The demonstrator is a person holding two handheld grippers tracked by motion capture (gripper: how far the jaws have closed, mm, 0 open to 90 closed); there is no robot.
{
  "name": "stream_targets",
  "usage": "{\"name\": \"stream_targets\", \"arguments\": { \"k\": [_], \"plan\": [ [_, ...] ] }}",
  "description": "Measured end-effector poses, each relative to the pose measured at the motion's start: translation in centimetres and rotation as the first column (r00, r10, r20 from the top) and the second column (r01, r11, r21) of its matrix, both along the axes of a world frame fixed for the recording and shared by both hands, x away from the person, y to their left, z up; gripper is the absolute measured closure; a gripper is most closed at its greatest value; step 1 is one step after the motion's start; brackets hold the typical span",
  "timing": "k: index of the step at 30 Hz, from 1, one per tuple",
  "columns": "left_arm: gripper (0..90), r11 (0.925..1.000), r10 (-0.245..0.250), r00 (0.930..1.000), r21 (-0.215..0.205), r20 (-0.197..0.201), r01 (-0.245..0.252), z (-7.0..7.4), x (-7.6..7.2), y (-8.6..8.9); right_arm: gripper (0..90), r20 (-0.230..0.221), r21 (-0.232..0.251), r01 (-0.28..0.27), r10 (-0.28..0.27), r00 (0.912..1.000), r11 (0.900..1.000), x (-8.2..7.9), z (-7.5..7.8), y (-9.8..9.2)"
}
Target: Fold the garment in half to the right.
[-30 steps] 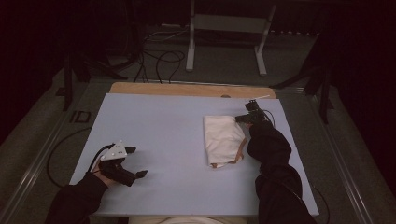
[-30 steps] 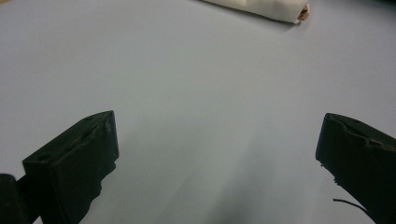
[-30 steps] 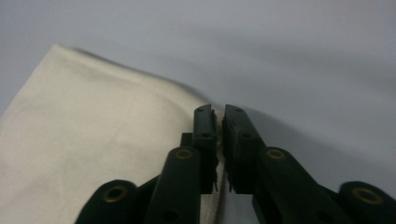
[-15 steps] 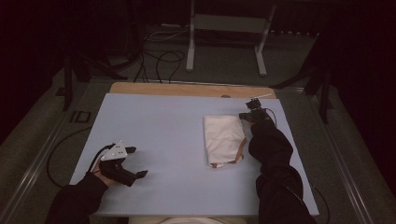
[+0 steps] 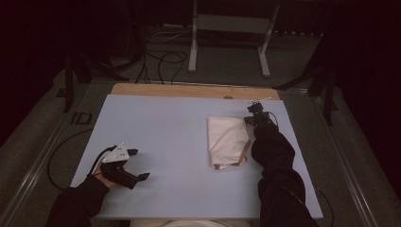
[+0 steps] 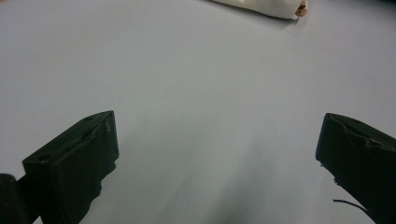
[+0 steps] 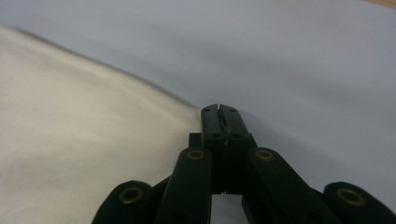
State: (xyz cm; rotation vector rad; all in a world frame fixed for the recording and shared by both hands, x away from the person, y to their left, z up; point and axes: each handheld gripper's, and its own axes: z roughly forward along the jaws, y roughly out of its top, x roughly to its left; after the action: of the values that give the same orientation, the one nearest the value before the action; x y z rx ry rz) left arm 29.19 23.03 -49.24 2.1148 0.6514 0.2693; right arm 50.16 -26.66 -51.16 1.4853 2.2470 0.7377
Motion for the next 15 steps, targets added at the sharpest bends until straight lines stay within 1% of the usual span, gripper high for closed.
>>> {"name": "stream_targets", "arguments": {
  "k": [1, 3, 4, 5, 6, 8, 9, 10, 11, 12, 13, 15],
  "plan": [
    [0.2, 1.0, 0.0, 1.0, 0.001, 0.001, 0.0, 0.0, 0.0, 0.0, 90.0, 0.001, -0.024, 0.002, -0.002, 1.0, 1.0, 0.0, 0.0, 0.0],
    [0.2, 1.0, -0.001, 1.0, 0.001, 0.001, 0.001, 0.0, 0.0, 0.0, 90.0, -0.001, -0.017, -0.015, 0.015, 0.9999, 1.0, -0.1, 0.0, -0.2],
    [0.2, 1.0, -0.001, 1.0, 0.001, 0.001, 0.001, 0.0, 0.0, 0.0, 90.0, -0.001, -0.017, -0.015, 0.015, 0.9999, 1.0, -0.1, 0.0, -0.2],
    [0.3, 1.0, 0.0, 1.0, 0.003, -0.002, 0.0, 0.0, 0.0, 0.0, 90.0, 0.008, 0.006, -0.008, 0.008, 0.9999, 1.0, -0.1, 0.1, -0.3],
    [0.2, 1.0, -0.001, 1.0, 0.005, -0.001, 0.001, 0.0, 0.0, 0.0, 90.0, 0.014, 0.016, -0.004, 0.003, 0.9999, 1.0, -0.2, 0.2, -0.4],
    [0.3, 1.0, -0.001, 1.0, 0.005, 0.001, 0.001, 0.0, 0.0, 0.0, 89.5, 0.022, 0.02, -0.003, 0.003, 0.9998, 1.0, -0.2, 0.4, -0.5],
    [0.2, 1.0, 0.001, 1.0, 0.002, 0.001, -0.001, 0.0, 0.0, 0.0, 83.1, 0.038, 0.029, -0.004, 0.003, 0.9993, 1.0, -0.3, 0.8, -0.5],
    [0.2, 1.0, 0.001, 1.0, 0.002, 0.001, -0.001, 0.0, 0.0, 0.0, 83.1, 0.038, 0.029, -0.004, 0.003, 0.9993, 1.0, -0.3, 0.8, -0.5],
    [0.2, 1.0, 0.003, 1.0, 0.0, 0.001, -0.003, 0.0, 0.0, 0.0, 71.6, 0.046, 0.039, -0.014, 0.012, 0.9989, 0.999, -0.4, 1.3, -0.3],
    [0.2, 1.0, 0.003, 1.0, 0.0, 0.001, -0.003, 0.0, 0.0, 0.0, 71.6, 0.046, 0.039, -0.014, 0.012, 0.9989, 0.999, -0.4, 1.3, -0.3],
    [0.3, 1.0, 0.003, 1.0, 0.001, 0.001, -0.003, 0.0, 0.0, 0.0, 58.8, 0.057, 0.049, -0.025, 0.022, 0.9981, 0.998, -0.5, 1.8, -0.2],
    [0.3, 1.0, 0.003, 1.0, 0.002, 0.001, -0.003, 0.0, 0.0, 0.1, 48.7, 0.057, 0.079, -0.036, 0.031, 0.9979, 0.996, -0.6, 2.3, 0.0]
  ]
}}
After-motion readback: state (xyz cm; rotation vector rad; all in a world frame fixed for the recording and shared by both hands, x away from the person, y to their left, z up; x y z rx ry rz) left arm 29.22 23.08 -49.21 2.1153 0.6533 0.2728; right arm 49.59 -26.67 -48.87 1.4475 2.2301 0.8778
